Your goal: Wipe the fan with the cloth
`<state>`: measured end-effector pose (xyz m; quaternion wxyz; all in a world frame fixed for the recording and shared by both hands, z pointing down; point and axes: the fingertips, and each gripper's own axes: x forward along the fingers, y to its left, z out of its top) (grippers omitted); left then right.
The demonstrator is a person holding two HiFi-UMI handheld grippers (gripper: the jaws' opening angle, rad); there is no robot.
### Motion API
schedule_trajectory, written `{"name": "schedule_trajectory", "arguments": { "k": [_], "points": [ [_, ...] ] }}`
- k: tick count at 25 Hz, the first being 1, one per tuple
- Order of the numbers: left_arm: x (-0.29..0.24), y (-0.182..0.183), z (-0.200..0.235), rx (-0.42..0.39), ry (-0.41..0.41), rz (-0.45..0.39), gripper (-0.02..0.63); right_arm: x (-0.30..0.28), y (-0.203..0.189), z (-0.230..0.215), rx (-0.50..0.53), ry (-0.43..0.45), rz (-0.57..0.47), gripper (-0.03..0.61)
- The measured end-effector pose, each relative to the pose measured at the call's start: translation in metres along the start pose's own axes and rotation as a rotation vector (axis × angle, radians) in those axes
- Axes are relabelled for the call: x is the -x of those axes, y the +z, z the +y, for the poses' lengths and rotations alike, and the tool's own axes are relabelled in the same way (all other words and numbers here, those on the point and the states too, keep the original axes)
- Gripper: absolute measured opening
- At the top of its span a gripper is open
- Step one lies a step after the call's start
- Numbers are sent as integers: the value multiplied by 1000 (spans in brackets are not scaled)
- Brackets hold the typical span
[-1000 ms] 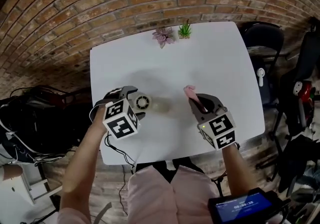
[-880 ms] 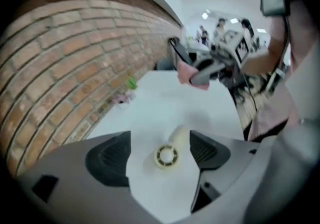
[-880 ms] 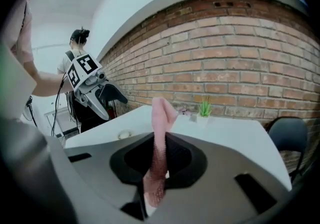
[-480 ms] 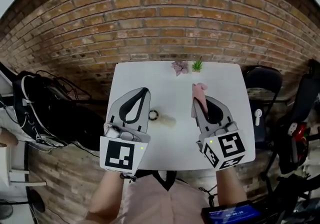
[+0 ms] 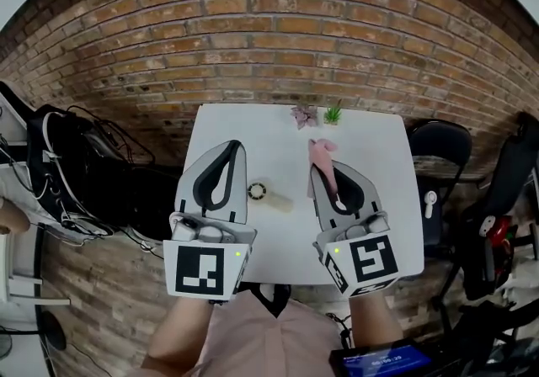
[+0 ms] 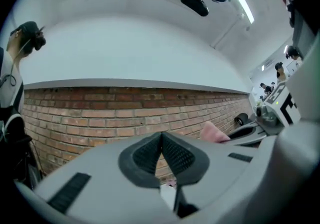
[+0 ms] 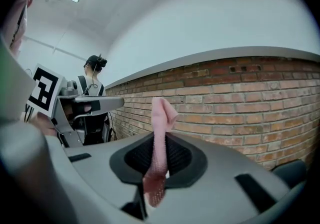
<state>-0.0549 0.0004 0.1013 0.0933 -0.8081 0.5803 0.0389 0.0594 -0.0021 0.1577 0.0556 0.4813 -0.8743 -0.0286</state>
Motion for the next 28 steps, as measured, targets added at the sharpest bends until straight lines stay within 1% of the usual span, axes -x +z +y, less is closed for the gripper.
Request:
{"name": "schedule_trajectory", "arguments": {
  "k": [3, 6, 10, 14, 17, 21, 25, 28],
  "points": [
    [1, 0, -2, 19, 1, 2, 11, 1, 0, 0, 17, -3, 0, 35],
    [2, -2, -5, -1, -6, 3, 12, 4, -1, 2, 23, 1, -7, 34],
    [1, 0, -11, -7, -13, 4, 11, 6, 2, -3, 16, -6, -17, 34],
    [-2, 1, -15, 3, -16, -5, 12, 6, 5, -8, 18, -9, -24, 34],
    [-3, -3, -16, -28, -40, -8, 11, 5, 4, -9, 21, -11, -22, 34],
    [-4, -2, -18, -38, -50, -19, 12, 4, 4, -11, 22, -14, -24, 34],
    [-12, -3, -19, 0, -43, -4, 11, 1, 6, -15, 18, -16, -21, 34],
    [-17, -5, -21, 12, -48, 6, 11, -2, 6, -18, 18, -19, -18, 34]
  ]
}}
